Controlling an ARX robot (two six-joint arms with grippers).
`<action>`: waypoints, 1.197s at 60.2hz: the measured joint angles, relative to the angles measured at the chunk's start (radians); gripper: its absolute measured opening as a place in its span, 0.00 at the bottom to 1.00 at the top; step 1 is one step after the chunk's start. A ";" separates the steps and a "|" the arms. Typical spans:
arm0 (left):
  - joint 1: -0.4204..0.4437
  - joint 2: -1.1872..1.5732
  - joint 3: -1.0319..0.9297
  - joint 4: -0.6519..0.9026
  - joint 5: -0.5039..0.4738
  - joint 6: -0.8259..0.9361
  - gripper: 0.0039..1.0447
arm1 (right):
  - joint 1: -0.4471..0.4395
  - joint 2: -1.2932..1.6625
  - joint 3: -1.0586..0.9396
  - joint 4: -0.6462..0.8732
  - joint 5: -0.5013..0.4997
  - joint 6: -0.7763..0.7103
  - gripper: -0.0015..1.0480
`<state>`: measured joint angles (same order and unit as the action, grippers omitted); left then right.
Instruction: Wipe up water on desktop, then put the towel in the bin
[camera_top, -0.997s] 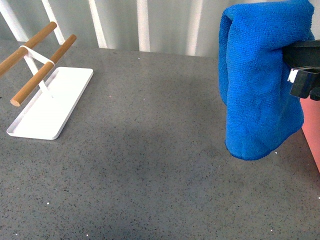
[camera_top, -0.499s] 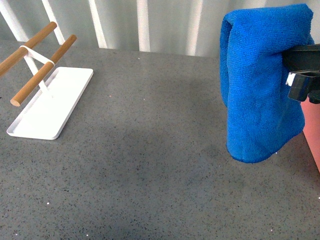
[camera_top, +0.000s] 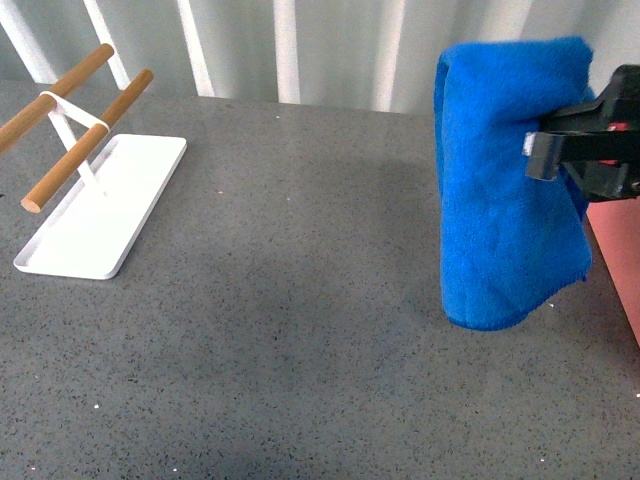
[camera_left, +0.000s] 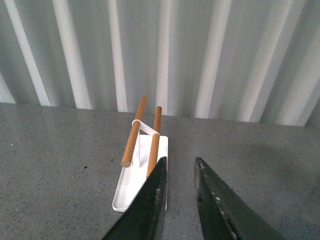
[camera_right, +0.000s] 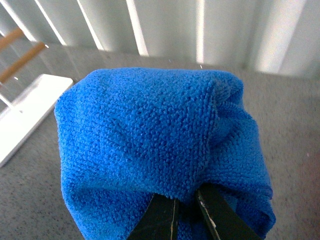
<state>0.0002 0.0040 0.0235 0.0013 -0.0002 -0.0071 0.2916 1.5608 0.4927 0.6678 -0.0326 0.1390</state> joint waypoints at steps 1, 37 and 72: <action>0.000 0.000 0.000 0.000 0.000 0.000 0.28 | 0.001 0.008 0.010 -0.017 0.006 0.004 0.03; 0.000 0.000 0.000 0.000 0.000 0.002 0.94 | 0.032 0.505 0.267 -0.253 0.040 0.103 0.03; 0.000 0.000 0.000 -0.001 0.000 0.002 0.94 | -0.075 0.645 0.429 -0.180 0.133 -0.033 0.03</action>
<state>0.0002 0.0040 0.0235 0.0006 -0.0002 -0.0048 0.2165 2.2063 0.9218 0.4881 0.1001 0.1062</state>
